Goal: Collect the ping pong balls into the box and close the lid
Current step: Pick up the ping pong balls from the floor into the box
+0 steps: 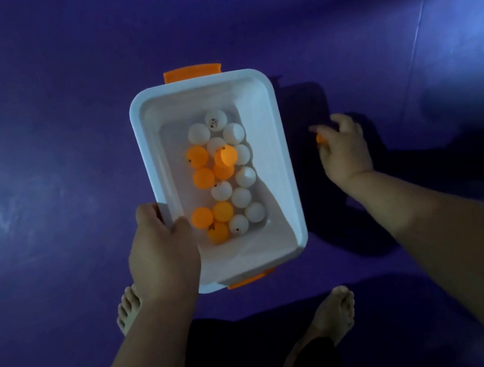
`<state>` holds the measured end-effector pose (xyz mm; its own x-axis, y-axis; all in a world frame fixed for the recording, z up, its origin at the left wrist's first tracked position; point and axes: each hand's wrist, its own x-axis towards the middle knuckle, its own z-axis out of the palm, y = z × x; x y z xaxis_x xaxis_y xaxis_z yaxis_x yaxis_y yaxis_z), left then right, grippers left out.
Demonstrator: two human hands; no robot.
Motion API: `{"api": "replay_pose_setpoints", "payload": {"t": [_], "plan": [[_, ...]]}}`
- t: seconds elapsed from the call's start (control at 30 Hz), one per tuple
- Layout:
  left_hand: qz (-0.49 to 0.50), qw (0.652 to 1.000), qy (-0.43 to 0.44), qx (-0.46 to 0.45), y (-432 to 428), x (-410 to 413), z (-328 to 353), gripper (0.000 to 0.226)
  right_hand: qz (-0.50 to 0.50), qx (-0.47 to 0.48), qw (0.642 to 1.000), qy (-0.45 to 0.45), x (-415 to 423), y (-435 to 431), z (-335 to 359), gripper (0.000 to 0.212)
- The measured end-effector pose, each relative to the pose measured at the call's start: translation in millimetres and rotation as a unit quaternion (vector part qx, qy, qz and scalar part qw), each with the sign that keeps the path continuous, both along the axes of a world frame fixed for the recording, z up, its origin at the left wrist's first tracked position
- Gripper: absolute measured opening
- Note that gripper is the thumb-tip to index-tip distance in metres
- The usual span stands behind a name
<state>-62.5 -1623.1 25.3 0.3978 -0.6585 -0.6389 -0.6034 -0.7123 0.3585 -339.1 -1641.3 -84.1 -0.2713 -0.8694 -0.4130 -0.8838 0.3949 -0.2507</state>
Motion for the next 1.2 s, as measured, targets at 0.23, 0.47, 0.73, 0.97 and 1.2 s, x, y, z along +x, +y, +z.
{"api": "replay_pose_setpoints", "payload": {"t": [0.23,0.47,0.73,0.97,1.2], "plan": [[-0.001,1.0,0.003,0.004,-1,18,13,0.01,-0.081,0.059,0.992,-0.074,25,6,32,0.043],[0.037,0.999,0.014,0.001,-15,44,65,0.008,-0.051,-0.196,0.959,-0.2,112,-7,153,0.046],[0.1,0.994,0.042,-0.015,-48,112,155,0.007,0.004,-0.203,0.953,-0.225,208,-54,264,0.03],[0.178,0.983,0.039,-0.017,-73,213,239,0.009,0.002,-0.169,0.958,-0.233,311,-117,362,0.034],[0.26,0.965,0.019,-0.035,-81,306,290,0.012,0.061,-0.111,0.961,-0.247,429,-175,407,0.026]]}}
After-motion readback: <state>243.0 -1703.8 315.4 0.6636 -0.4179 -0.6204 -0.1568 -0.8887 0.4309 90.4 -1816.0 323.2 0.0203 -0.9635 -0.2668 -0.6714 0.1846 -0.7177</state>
